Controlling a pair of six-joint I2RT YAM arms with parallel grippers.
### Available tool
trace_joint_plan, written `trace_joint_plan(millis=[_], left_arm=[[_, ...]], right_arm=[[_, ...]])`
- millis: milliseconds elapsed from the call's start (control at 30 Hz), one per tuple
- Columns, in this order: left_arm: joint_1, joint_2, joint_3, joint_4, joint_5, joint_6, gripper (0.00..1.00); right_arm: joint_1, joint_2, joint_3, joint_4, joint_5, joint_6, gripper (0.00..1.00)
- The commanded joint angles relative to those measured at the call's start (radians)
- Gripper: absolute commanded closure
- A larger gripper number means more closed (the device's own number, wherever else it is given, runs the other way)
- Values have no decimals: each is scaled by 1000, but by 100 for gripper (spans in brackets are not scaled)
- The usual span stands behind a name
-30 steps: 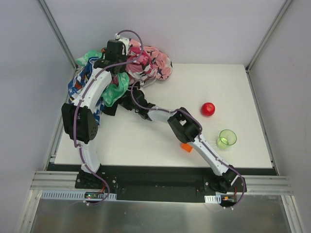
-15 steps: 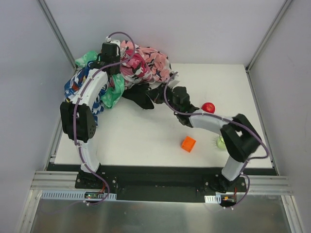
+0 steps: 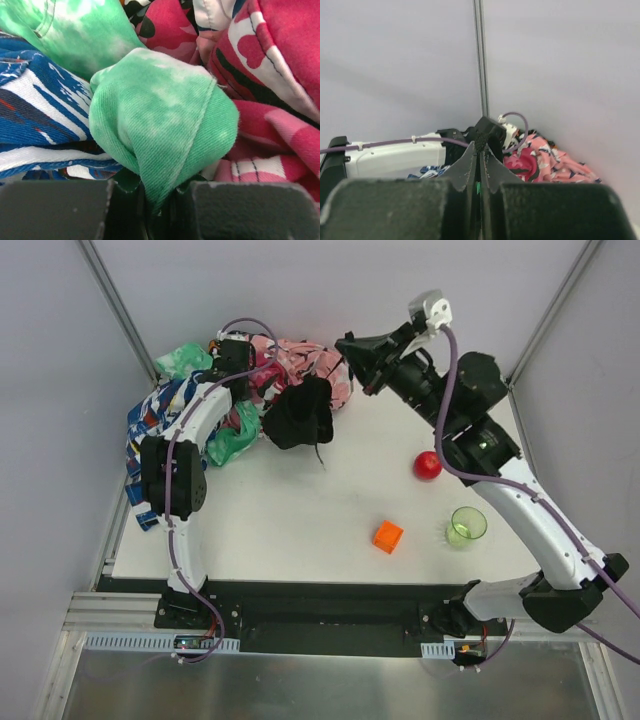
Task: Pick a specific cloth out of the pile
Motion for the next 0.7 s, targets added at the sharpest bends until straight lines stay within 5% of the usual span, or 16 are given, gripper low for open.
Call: trace_joint_plan(millis=[0,133,233,367,500,667], left_arm=[[29,43,19,-57,-65,-88,99],[29,67,11,-79,-83,-111,99],[29,69,2,-87,-60,-132,96],[29,64,5,-102,-79,-143,75],[29,51,5,-125,-128,-140,57],[29,18,4,-143,-93,-148,46]], right_arm=[[-12,40,256,-218,-12,-131,100],[-38,50,375,-279,59,-166,100],[-41,135,668,-457,94,-214,100],[-41,219,929,-560,192,-284,100],[-41,131,849,-473,273,-362,100],[-42,81,795,-422,278,-401,100]])
